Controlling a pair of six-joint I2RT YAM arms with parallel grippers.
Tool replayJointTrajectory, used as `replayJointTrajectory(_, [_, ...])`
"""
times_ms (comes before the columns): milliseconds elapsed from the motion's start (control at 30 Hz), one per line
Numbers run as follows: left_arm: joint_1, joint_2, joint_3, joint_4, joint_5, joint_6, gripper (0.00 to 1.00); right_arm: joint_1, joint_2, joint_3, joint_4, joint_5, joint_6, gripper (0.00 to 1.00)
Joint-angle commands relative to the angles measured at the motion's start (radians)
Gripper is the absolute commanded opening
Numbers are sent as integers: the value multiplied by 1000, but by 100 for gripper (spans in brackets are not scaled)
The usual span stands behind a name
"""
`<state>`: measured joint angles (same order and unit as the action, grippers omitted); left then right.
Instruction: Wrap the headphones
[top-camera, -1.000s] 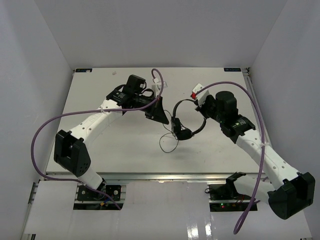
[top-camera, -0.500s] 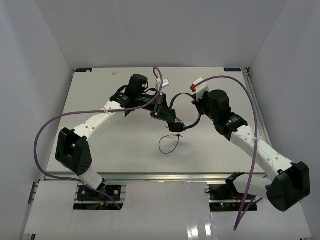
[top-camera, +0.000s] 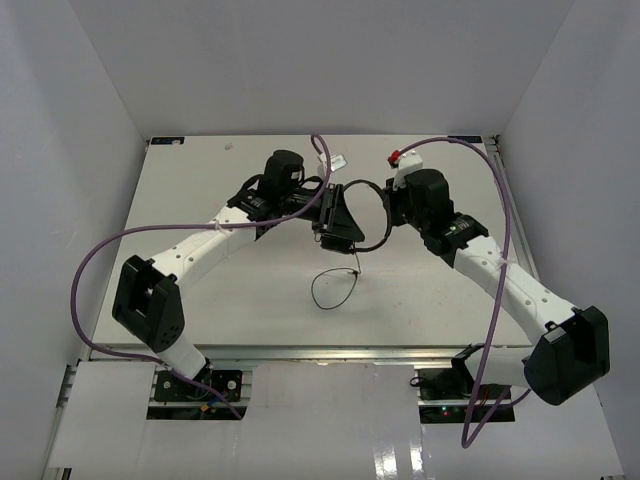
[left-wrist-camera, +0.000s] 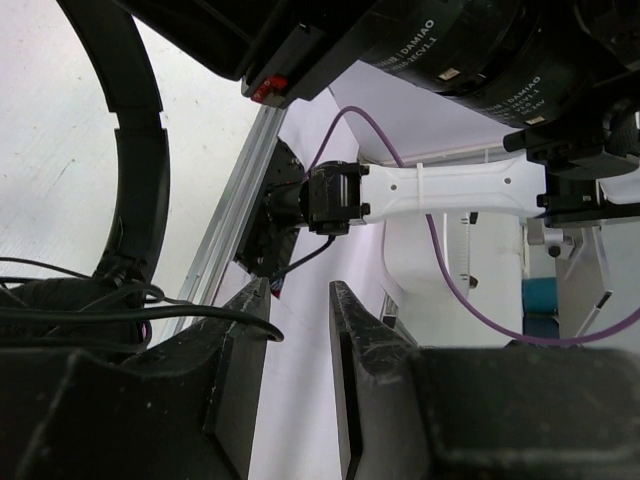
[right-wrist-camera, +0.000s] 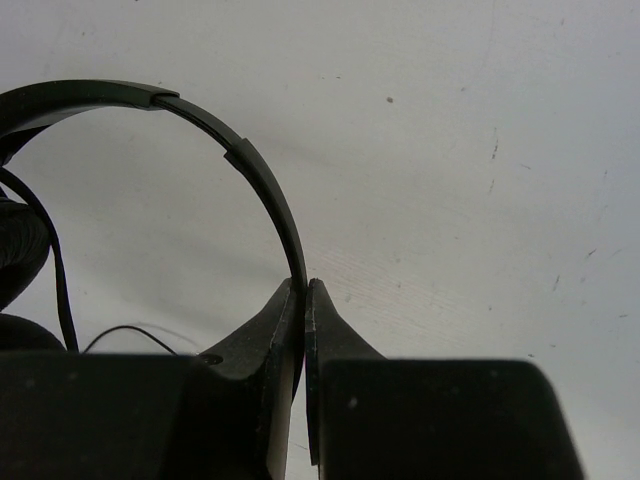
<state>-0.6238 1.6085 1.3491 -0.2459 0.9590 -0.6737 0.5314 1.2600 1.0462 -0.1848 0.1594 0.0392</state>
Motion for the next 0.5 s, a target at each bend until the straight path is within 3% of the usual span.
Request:
replayJointTrajectory(0, [-28, -16, -12, 52, -67, -12, 41, -19, 8, 76, 9, 9, 172, 8])
replayJointTrajectory(333, [-148, -45, 0, 17, -234, 95, 63, -111, 44, 164, -31, -93, 270, 8])
replayJointTrajectory(467, [-176, -74, -27, -1, -264, 143, 65, -139, 40, 189, -51, -124, 279, 8])
